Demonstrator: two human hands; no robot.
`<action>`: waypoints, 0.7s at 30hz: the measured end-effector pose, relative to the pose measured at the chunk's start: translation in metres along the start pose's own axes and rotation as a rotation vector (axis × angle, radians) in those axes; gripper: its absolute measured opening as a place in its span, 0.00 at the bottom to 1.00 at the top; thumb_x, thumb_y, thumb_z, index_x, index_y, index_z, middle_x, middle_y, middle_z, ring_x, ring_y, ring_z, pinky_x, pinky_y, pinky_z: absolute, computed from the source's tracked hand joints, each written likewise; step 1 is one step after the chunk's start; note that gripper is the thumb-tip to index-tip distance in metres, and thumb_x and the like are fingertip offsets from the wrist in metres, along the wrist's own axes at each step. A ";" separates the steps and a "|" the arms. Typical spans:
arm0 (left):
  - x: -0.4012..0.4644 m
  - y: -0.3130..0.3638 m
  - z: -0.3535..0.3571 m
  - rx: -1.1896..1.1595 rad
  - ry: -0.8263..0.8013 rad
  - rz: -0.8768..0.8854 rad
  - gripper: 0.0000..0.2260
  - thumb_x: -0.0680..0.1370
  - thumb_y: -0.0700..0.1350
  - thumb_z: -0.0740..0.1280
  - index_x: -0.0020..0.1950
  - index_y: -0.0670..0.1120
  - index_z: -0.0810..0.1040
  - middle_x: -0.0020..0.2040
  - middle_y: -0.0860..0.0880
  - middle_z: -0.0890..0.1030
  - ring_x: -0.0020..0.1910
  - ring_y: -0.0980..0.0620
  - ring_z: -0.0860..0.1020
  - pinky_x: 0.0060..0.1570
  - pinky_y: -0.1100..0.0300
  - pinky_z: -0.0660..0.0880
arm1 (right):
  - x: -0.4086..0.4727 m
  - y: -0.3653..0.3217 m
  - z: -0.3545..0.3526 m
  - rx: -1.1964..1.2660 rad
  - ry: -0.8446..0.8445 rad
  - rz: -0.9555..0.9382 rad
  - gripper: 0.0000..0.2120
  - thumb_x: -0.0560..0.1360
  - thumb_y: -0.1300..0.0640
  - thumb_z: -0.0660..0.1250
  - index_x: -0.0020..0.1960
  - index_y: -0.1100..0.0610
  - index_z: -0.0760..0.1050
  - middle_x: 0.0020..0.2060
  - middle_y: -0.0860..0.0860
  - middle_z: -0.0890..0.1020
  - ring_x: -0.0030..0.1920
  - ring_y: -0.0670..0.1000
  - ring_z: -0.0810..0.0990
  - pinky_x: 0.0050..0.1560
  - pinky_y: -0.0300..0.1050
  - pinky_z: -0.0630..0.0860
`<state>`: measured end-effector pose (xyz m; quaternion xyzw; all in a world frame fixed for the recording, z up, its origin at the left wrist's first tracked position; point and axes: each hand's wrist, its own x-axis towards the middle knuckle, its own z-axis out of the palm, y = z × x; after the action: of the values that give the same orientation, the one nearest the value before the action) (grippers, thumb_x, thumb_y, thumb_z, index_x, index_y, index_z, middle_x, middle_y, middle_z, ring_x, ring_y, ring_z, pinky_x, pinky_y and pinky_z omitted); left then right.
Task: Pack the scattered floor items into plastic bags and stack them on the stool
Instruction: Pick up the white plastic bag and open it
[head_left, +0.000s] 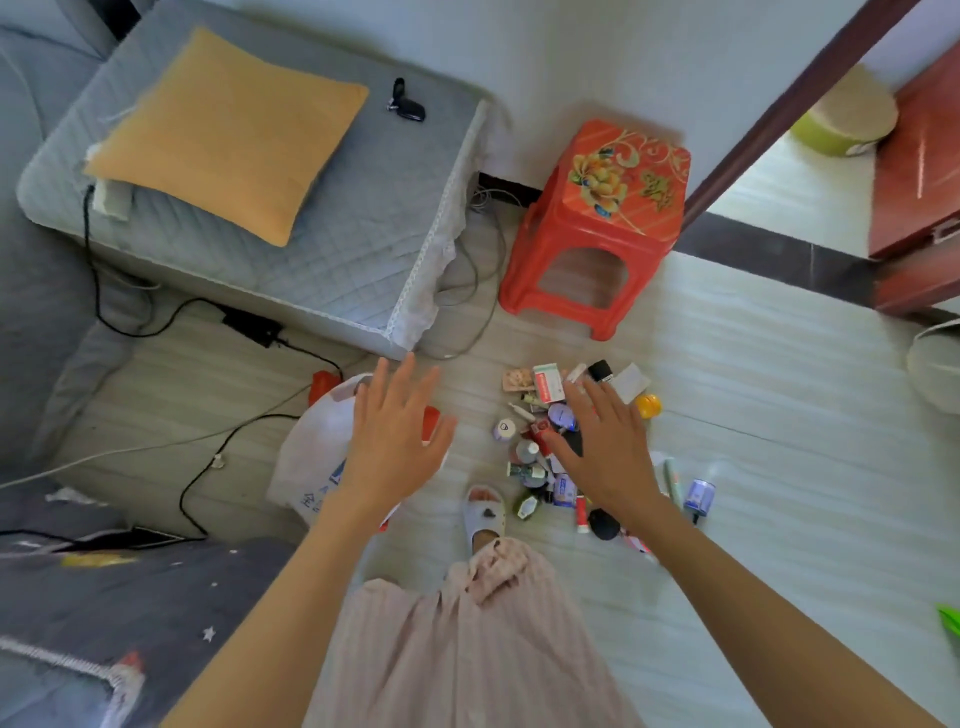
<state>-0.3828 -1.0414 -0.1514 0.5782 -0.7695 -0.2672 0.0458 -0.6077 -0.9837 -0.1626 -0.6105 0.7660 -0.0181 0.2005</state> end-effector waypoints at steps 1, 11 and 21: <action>0.005 -0.001 0.002 -0.010 0.020 -0.015 0.35 0.70 0.63 0.45 0.73 0.48 0.61 0.75 0.43 0.57 0.75 0.39 0.50 0.71 0.43 0.49 | 0.010 0.002 0.000 -0.017 -0.031 -0.023 0.32 0.74 0.38 0.54 0.73 0.54 0.60 0.73 0.56 0.63 0.74 0.58 0.57 0.71 0.62 0.54; 0.018 -0.031 0.012 -0.035 -0.005 -0.060 0.37 0.69 0.64 0.43 0.74 0.47 0.60 0.76 0.43 0.56 0.75 0.40 0.48 0.71 0.43 0.47 | 0.035 -0.032 0.021 -0.031 0.015 -0.117 0.35 0.71 0.38 0.49 0.70 0.56 0.66 0.69 0.58 0.70 0.71 0.60 0.65 0.68 0.65 0.62; 0.003 -0.019 0.058 0.020 -0.045 -0.036 0.35 0.70 0.63 0.42 0.74 0.49 0.59 0.77 0.46 0.52 0.75 0.42 0.46 0.71 0.42 0.47 | 0.020 0.014 0.050 -0.026 -0.038 -0.111 0.38 0.69 0.34 0.42 0.75 0.51 0.56 0.74 0.53 0.60 0.75 0.55 0.54 0.73 0.57 0.48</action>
<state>-0.3892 -1.0267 -0.2100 0.5861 -0.7625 -0.2734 0.0180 -0.6078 -0.9878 -0.2177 -0.6547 0.7273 -0.0075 0.2057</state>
